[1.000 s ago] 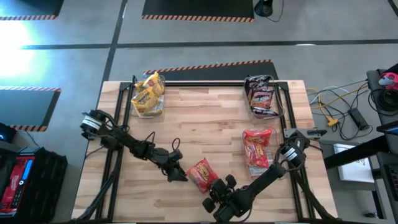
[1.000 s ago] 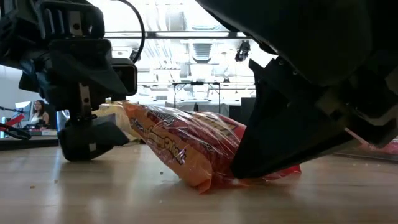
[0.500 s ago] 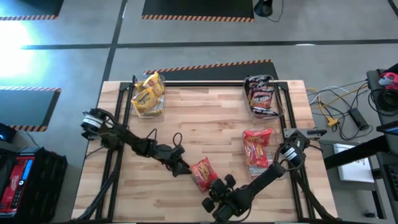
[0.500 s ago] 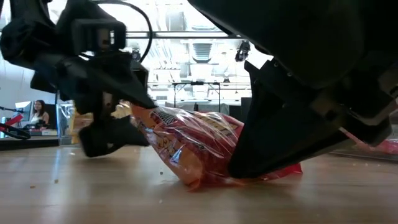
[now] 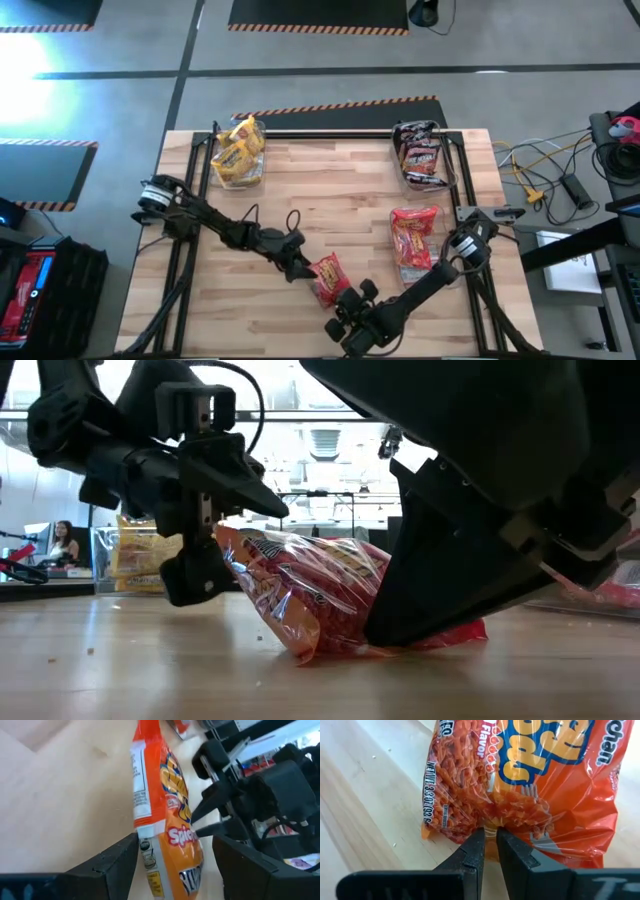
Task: Sort Maruchan noodles
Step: Put the orange noodle pack into the bottom transparent bin
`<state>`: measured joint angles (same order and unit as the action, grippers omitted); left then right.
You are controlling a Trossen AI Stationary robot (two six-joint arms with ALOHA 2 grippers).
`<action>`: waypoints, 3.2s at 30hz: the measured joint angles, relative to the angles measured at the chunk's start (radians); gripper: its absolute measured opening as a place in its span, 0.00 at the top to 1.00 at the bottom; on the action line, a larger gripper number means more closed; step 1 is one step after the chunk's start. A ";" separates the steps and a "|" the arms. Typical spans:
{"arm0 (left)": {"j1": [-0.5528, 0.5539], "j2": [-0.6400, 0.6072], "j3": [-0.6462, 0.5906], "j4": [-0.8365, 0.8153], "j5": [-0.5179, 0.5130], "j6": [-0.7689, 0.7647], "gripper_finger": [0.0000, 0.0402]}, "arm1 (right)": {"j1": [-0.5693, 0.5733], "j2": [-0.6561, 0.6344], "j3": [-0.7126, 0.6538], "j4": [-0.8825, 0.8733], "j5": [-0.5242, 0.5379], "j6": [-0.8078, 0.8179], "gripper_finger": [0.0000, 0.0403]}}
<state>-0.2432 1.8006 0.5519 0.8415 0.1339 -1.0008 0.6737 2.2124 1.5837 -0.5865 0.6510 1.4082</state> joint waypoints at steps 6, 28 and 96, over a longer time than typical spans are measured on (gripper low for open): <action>0.000 0.049 0.035 0.000 0.043 -0.002 0.41 | -0.004 0.000 0.000 0.002 0.001 -0.058 0.88; 0.000 0.058 0.043 0.007 0.089 0.021 0.67 | -0.006 -0.053 -0.003 -0.008 0.027 -0.256 0.87; -0.140 0.031 0.172 0.232 -0.040 0.934 0.65 | -0.060 -0.477 -0.005 -0.036 -0.282 -0.531 0.59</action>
<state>-0.3836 1.8313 0.7235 1.0739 0.0938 -0.0670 0.6140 1.7355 1.5784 -0.6230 0.3694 0.8772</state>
